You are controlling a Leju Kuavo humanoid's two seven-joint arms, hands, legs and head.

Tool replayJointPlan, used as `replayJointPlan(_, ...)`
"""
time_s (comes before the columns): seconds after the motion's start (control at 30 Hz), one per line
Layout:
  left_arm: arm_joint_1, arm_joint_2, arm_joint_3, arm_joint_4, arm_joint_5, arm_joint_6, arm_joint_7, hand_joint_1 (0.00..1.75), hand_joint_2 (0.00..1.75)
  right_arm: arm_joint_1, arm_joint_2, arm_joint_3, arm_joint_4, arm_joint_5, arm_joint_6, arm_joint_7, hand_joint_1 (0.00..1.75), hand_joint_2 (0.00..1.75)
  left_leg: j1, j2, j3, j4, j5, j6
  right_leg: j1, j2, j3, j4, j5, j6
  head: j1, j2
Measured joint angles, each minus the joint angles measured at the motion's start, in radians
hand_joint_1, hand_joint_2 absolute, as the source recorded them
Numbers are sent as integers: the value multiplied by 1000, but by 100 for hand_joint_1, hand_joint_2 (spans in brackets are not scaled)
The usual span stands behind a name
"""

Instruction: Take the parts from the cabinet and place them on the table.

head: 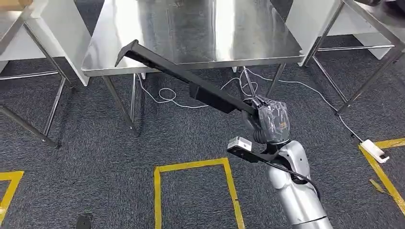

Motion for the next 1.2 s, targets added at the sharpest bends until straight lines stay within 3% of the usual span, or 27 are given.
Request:
replayJointPlan(0.03, 0, 0, 0, 0, 1, 0, 0, 0, 175, -2, 0, 1, 2, -1, 0, 0, 175, 175, -9, -1, 0, 4, -7, -8, 3, 1, 21, -47, 14, -7, 2, 0)
replayJointPlan(0.13, 1, 0, 0, 0, 2, 2, 0, 0, 175, -3, 2, 2, 5, -1, 0, -2, 175, 175, -5, -2, 3, 2, -16, -20, 8, 0, 24, -47, 9, -32, -2, 0)
replayJointPlan(0.17, 0, 0, 0, 0, 2, 2, 0, 0, 175, -6, 1, 2, 5, -2, -1, -2, 175, 175, -3, -2, 4, 2, -20, -26, 6, 0, 28, -50, 8, -39, 0, 0)
replayJointPlan(0.2, 1, 0, 0, 0, 3, 4, -2, 0, 175, -10, 1, 2, 5, -1, -1, -3, 175, 175, 3, 2, 2, 14, -28, -35, -7, 1, 40, -57, 9, -48, -1, 0)
replayJointPlan(0.23, 1, -1, 0, 0, 3, 5, -2, 0, 175, -13, 1, 2, 5, -2, -1, -3, 175, 175, 3, 9, -9, 47, -42, -42, -7, 1, 47, -58, 3, -59, -7, 0)
replayJointPlan(0.27, 0, -2, -1, 0, 3, 5, -3, 0, 175, -14, 2, 2, 5, -2, -1, -4, 175, 175, 6, 11, -41, 110, -72, -48, -7, 0, 53, -58, -2, -65, -6, 0)
replayJointPlan(0.33, 2, -2, 0, 0, 6, 5, -3, 0, 175, -14, 4, 2, 9, -2, -1, -4, 175, 175, 11, 13, -138, 270, -130, -59, -4, 0, 64, -58, -13, -72, -6, 0)
replayJointPlan(0.37, 3, -1, 0, 0, 9, 5, -3, 0, 175, -14, 5, 2, 12, -2, -1, -4, 175, 175, 13, 14, -173, 313, -131, -61, -4, 1, 69, -58, -17, -72, -7, 0)
replayJointPlan(0.4, 4, -1, 0, 0, 9, 6, -3, 0, 175, -14, 5, 2, 15, -2, -1, -5, 175, 175, 14, 14, -187, 311, -108, -62, -4, 1, 75, -58, -23, -71, -6, 0)
replayJointPlan(0.47, 3, -1, 0, 0, 9, 7, -3, 0, 175, -14, 5, 2, 18, -2, -1, -5, 175, 175, 14, 17, -152, 195, -10, -57, -4, 3, 96, -58, -37, -65, -7, 0)
replayJointPlan(0.5, 3, -1, 0, 0, 9, 8, -3, 0, 175, -15, 6, 2, 18, -3, -2, -5, 175, 175, 14, 19, -107, 83, 61, -49, -4, 3, 110, -58, -47, -60, -7, 0)
replayJointPlan(0.53, 4, -1, 0, 0, 10, 8, -3, 0, 175, -17, 6, 2, 19, -6, -2, -5, 175, 175, 11, 19, -88, 31, 80, -41, -3, 3, 112, -60, -53, -57, -8, 0)
replayJointPlan(0.57, 3, -1, -1, 0, 10, 9, -2, 0, 175, -19, 7, 2, 20, -6, -3, -6, 175, 175, 3, 20, -78, 21, 65, -37, 9, 3, 112, -58, -58, -49, -7, 0)
replayJointPlan(0.67, 2, -1, 0, 0, 10, 9, -2, 0, 175, -23, 7, 2, 26, 1, -13, 4, 175, 175, -6, 18, -78, 19, 52, -19, 3, -1, 117, -71, -63, -33, -9, 0)
replayJointPlan(0.7, 1, -1, 0, 0, 10, 9, -2, 0, 175, -25, 7, 2, 26, 2, -17, 8, 175, 175, 1, 18, -61, 0, 57, -12, 11, -2, 123, -76, -70, -25, -8, 0)
replayJointPlan(0.73, 2, -3, 0, 0, 10, 8, -2, 0, 175, -29, 5, 2, 29, 2, -21, 16, 175, 175, 2, 17, -49, -11, 56, -6, 7, -3, 113, -46, -80, -26, -6, 0)
replayJointPlan(0.8, -2, -1, 0, 0, 10, 7, 1, 0, 175, -44, 4, 0, 38, 2, -29, 25, 175, 175, 2, 18, -41, -11, 48, 8, 7, -3, 34, 95, -128, -38, 0, 0)
replayJointPlan(0.87, -2, 0, -1, 0, 10, 6, 4, 0, 175, -45, 2, -2, 53, 5, -31, 33, 175, 175, 1, 16, -31, -10, 37, 13, 5, -3, -66, 243, -161, -35, 2, 0)
replayJointPlan(0.9, -1, 0, 0, 0, 10, 6, 5, 0, 175, -47, 0, -5, 64, 15, -34, 40, 175, 175, 1, 12, -24, -10, 32, 12, 4, -3, -90, 257, -148, -28, 2, 0)
replayJointPlan(0.97, -1, -1, 0, 0, 10, 6, 6, 0, 175, -54, -1, -10, 77, 28, -36, 48, 175, 175, 1, 8, -12, -9, 22, 8, 4, -3, -76, 190, -93, -11, 3, 0)
replayJointPlan(1.0, -1, -1, 0, 0, 10, 6, 6, 0, 175, -58, -2, -12, 80, 29, -37, 49, 175, 175, 1, 6, -6, -9, 18, 6, 4, -3, -59, 139, -62, -5, 5, 0)
replayJointPlan(1.07, -1, 0, -1, 0, 10, 6, 6, 0, 175, -72, -3, -18, 90, 34, -39, 51, 175, 175, -1, 5, 9, -9, 3, -4, 1, -5, 6, -38, 28, 5, 5, 0)
replayJointPlan(1.1, -2, 0, -1, 0, 11, 5, 6, 0, 175, -77, -3, -18, 95, 34, -43, 52, 175, 175, -12, 4, 13, -2, -7, -11, 8, -5, 21, -58, 35, -4, 6, 0)
replayJointPlan(1.13, -2, 0, 0, 0, 11, 6, 6, 0, 175, -80, -3, -19, 99, 34, -44, 52, 175, 175, -11, 3, 12, -3, -10, -14, 3, -3, 20, -59, 35, -18, 5, 0)
replayJointPlan(1.2, -2, 0, -1, 0, 11, 6, 6, 0, 175, -81, -4, -20, 105, 36, -45, 54, 175, 175, -5, 3, 13, -4, -14, -20, 6, -3, 20, -57, 29, -28, 3, 0)
